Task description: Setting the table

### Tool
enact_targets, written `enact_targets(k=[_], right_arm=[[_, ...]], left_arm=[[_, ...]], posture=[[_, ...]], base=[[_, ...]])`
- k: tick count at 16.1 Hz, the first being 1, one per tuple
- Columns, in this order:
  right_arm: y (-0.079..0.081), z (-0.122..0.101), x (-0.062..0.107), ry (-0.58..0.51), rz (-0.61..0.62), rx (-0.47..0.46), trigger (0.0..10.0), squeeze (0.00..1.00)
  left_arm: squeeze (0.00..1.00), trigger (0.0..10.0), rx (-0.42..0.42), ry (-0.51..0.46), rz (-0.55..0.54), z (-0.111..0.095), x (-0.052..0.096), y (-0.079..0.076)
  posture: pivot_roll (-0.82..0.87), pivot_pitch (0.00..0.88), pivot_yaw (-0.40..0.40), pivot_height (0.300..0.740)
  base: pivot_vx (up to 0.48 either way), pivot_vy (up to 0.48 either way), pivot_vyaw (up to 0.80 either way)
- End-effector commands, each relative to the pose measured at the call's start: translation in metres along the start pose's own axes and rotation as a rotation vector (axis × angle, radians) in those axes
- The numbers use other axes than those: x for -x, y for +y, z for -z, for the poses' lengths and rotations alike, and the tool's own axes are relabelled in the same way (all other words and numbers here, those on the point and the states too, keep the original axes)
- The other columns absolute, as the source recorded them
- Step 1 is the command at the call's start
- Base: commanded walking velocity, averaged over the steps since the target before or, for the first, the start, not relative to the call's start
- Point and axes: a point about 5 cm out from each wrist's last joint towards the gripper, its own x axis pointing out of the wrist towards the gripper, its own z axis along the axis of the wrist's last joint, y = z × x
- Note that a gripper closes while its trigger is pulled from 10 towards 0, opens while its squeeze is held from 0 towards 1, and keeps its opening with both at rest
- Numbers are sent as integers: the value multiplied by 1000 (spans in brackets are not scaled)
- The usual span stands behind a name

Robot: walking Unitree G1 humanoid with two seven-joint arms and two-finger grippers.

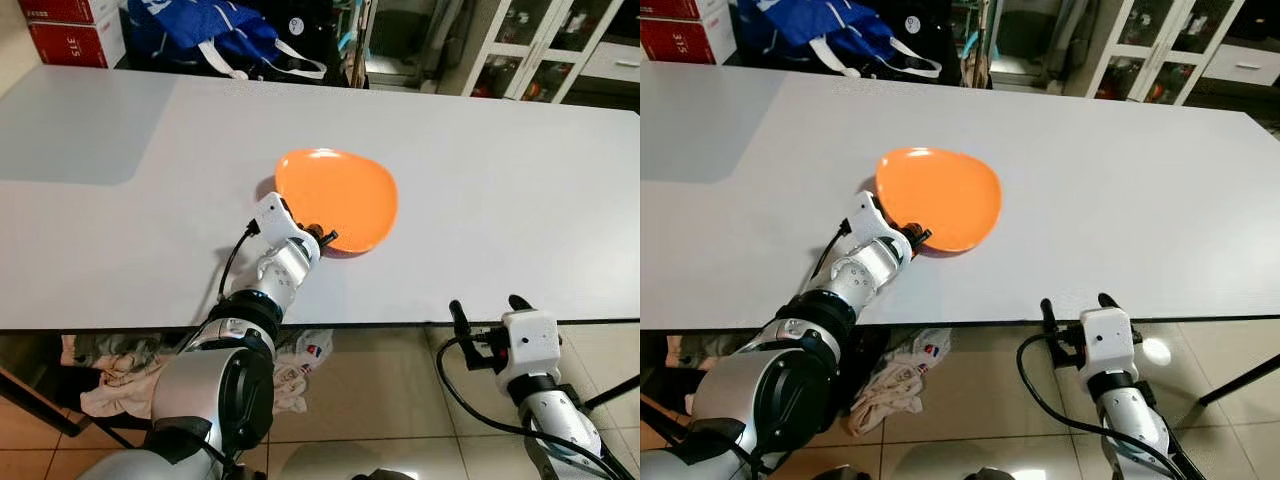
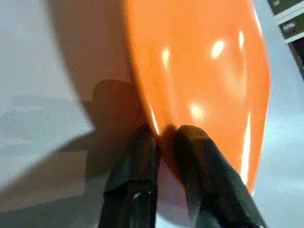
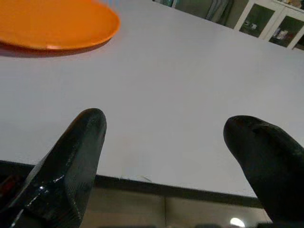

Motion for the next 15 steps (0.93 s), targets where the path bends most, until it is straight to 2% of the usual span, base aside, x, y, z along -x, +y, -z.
enact_targets(k=[1,5,7,10,15], right_arm=[[-2,-4,2,7,8,15,10000,0],[0,-10,3,1,5,16,10000,0],[1,-16,4,-2,3,17,10000,0],[2,-16,4,1,6,14,10000,0],[4,-17,3,13,-1,7,10000,0]], left_arm=[[1000,10000,-19,39,-17,9,0,-3],[1000,10000,-23,31,-21,7,0,-3],[1000,10000,-109,-11,-31,-3,1,-8],[1000,10000,-337,-61,2,-10,6,-17],[1000,10000,-377,6,11,-2,13,-16]], posture=[[-128,0,-85,718],[-129,0,-87,718],[-126,0,-87,718],[-122,0,-85,718],[-100,0,-86,718]], base=[[0,0,0],[0,0,0],[0,0,0],[0,0,0],[0,0,0]])
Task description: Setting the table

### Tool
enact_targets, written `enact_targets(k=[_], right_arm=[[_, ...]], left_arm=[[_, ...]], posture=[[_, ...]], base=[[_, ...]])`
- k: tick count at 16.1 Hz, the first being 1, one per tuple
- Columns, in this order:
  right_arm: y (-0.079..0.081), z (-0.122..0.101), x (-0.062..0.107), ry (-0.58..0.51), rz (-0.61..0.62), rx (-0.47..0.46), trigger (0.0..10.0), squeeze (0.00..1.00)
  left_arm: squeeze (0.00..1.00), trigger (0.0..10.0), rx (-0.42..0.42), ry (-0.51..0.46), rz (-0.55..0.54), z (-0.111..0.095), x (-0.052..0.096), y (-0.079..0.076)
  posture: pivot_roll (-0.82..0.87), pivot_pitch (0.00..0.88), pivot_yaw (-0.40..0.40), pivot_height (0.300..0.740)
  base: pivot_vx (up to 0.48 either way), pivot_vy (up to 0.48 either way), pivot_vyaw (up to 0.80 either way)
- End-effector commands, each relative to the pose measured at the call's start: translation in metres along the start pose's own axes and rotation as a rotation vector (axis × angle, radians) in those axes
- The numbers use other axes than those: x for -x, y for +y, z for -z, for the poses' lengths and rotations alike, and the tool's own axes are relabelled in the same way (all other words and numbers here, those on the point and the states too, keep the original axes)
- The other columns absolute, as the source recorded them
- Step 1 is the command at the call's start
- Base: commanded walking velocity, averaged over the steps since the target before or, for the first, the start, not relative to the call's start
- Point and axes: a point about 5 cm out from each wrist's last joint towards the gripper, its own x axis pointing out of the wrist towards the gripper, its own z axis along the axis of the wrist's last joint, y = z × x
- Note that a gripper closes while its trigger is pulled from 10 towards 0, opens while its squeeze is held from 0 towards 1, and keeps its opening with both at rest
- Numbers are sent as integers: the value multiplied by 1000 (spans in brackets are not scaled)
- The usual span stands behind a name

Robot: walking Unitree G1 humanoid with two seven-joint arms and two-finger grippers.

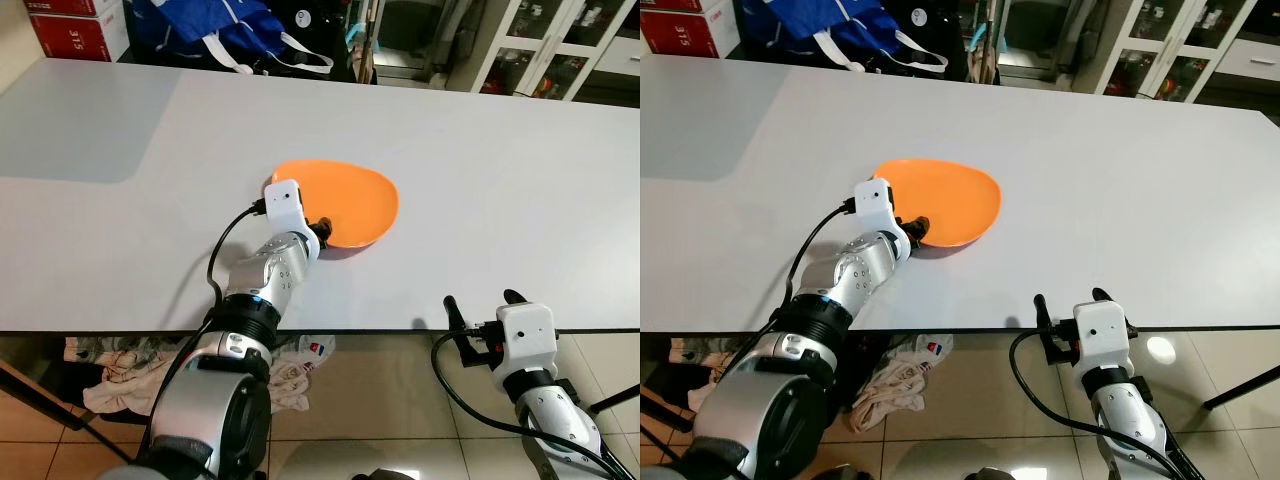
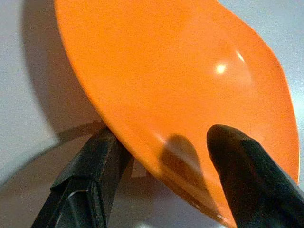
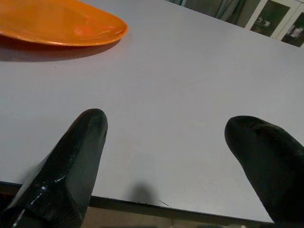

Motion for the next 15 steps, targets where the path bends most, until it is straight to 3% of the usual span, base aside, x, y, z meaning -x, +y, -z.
enact_targets(k=[1,4,7,14,15], right_arm=[[-2,-2,0,2,12,5,10000,0],[-2,0,-1,5,9,9,10000,0],[-3,2,-3,10,9,10,10000,0],[3,1,-6,1,-1,-5,10000,0],[3,0,-8,-1,-1,-6,10000,0]], left_arm=[[1000,10000,-16,28,9,6,1,-6],[1000,10000,-65,59,29,14,7,-5],[1000,10000,-97,82,27,21,14,6],[1000,10000,-184,22,6,18,35,23],[1000,10000,-230,-6,-4,17,38,26]], posture=[[-99,0,-87,718],[-100,0,-90,718],[-95,0,-90,718],[-56,0,-93,718],[-51,0,-96,718]], base=[[0,0,0],[0,0,0],[0,0,0],[0,0,0],[0,0,0]])
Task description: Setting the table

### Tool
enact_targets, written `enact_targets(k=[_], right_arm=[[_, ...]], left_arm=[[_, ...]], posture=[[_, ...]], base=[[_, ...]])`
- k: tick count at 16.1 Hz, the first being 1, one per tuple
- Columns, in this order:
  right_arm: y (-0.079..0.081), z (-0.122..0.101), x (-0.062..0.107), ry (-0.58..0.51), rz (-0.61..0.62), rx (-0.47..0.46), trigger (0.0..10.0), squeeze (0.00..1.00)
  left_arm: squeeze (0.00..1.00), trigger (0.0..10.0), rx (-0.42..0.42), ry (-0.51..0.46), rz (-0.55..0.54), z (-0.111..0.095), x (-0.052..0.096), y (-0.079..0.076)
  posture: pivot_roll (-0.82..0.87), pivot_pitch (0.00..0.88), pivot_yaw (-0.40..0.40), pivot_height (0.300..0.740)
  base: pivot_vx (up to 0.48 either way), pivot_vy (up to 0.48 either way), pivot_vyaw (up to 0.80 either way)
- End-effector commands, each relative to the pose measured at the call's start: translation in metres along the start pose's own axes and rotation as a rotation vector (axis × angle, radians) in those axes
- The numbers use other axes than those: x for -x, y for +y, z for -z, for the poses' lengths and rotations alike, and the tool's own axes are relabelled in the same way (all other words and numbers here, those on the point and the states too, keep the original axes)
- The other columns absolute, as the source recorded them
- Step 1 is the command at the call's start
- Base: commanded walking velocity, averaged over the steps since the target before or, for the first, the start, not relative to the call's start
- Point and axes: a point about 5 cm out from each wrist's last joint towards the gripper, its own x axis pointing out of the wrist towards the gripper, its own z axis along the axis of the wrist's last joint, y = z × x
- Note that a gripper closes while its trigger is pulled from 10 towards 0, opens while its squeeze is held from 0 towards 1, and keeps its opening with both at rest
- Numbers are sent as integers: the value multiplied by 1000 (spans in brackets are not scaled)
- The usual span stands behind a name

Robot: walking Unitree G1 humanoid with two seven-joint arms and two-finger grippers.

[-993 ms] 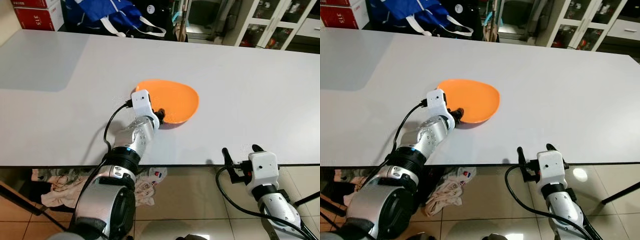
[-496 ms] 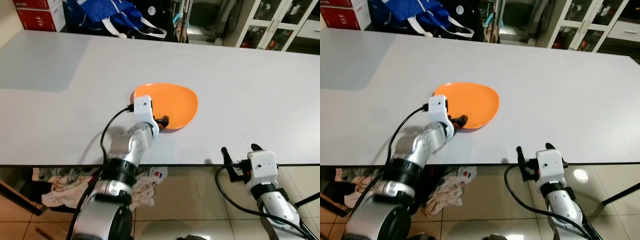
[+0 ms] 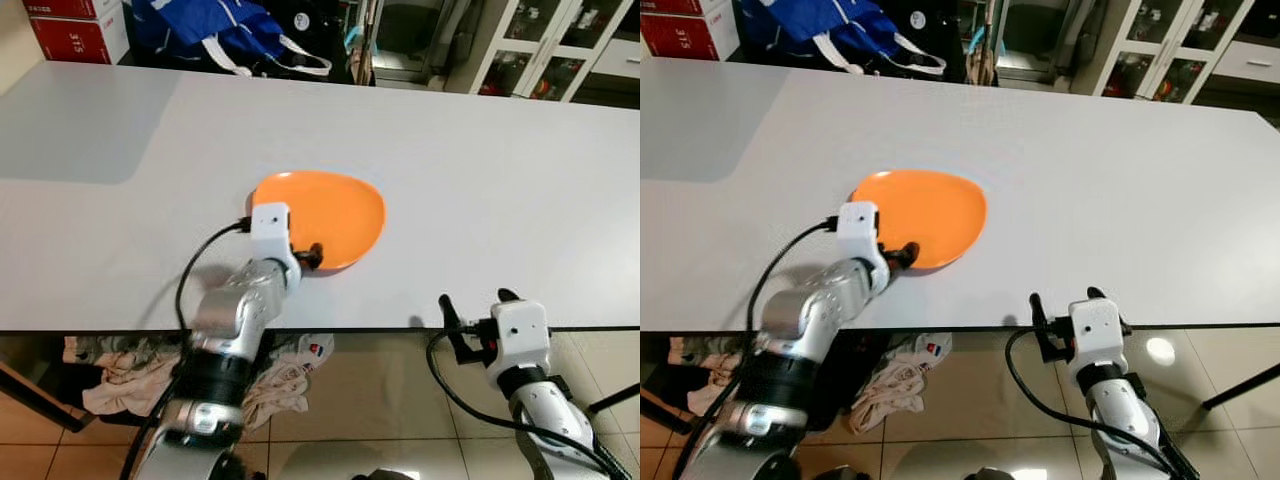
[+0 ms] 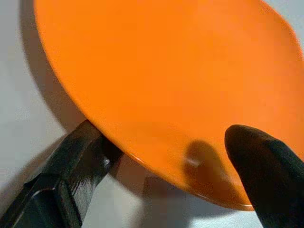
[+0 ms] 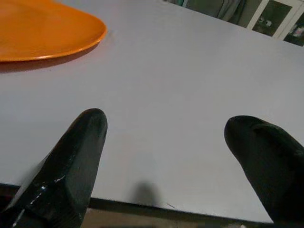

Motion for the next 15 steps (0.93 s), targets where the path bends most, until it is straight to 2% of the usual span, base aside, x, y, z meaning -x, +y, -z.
enact_targets(k=[1,2,5,6,10,11,12,13,15], right_arm=[[-1,0,-2,2,9,7,10000,0],[-1,0,-3,1,7,8,10000,0],[0,-1,-5,-2,7,11,10000,0],[0,-1,-5,-2,7,12,10000,0],[-2,2,-7,2,10,16,10000,0],[-4,5,-6,9,13,16,10000,0],[-4,6,-5,12,13,16,10000,0],[-5,7,-3,17,11,18,10000,0],[-5,8,-2,21,7,21,10000,0]], left_arm=[[1000,10000,-40,-20,5,-3,2,-2],[1000,10000,-77,-38,20,-2,1,-5],[1000,10000,-331,-137,12,-2,-9,-11],[1000,10000,-341,-133,-3,-1,-12,-10],[1000,10000,-273,-55,2,13,-19,-12],[1000,10000,-223,-33,-7,20,-20,-10],[1000,10000,-237,-51,-21,19,-20,-9],[1000,10000,-213,-74,-54,14,-21,-5],[1000,10000,-91,-86,-91,9,-20,2]], posture=[[-51,0,-97,718],[-50,0,-101,718],[-53,0,-108,718],[-55,0,-107,718],[-65,0,-101,718],[-68,0,-102,718],[-69,0,-104,718],[-72,0,-106,718],[-71,0,-108,718]], base=[[0,0,0],[0,0,0],[0,0,0],[0,0,0],[0,0,0],[0,0,0],[0,0,0],[0,0,0],[0,0,0]])
